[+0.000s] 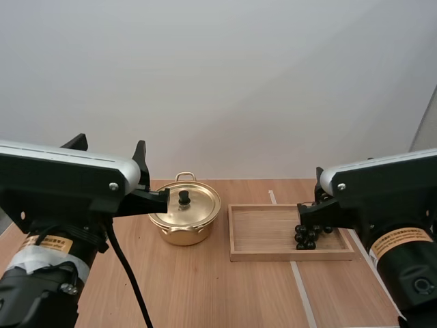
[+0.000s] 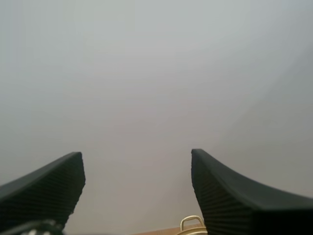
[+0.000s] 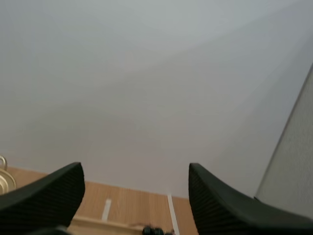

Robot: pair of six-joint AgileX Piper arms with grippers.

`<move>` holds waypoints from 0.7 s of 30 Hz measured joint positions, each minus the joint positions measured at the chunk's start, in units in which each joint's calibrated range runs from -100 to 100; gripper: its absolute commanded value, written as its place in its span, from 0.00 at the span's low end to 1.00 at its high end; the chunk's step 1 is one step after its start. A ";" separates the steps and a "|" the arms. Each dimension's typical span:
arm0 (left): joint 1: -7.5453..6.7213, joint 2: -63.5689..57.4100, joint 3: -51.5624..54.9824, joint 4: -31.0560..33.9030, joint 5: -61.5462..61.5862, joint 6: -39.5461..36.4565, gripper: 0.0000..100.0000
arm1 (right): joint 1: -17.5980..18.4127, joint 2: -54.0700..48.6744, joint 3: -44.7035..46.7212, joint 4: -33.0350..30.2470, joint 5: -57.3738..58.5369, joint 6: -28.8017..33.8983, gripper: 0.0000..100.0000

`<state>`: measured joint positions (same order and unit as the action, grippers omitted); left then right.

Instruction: Open the pot, put the pineapple inside, and close it

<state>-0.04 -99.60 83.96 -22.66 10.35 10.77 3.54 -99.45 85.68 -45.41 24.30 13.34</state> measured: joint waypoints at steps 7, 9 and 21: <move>-0.90 -0.15 7.48 0.00 -8.49 -2.89 1.00 | -1.90 -0.06 7.54 4.43 -1.88 0.55 1.00; -1.06 -0.15 9.34 0.00 -8.69 -2.89 1.00 | -2.24 -0.16 9.26 4.67 -3.17 0.64 1.00; -1.36 -0.15 15.91 0.00 3.43 -2.89 1.00 | -3.16 -0.16 14.18 10.27 -4.40 0.82 1.00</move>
<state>-1.40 -99.75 99.87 -22.66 13.78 7.89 0.38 -99.60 99.86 -35.14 19.90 14.16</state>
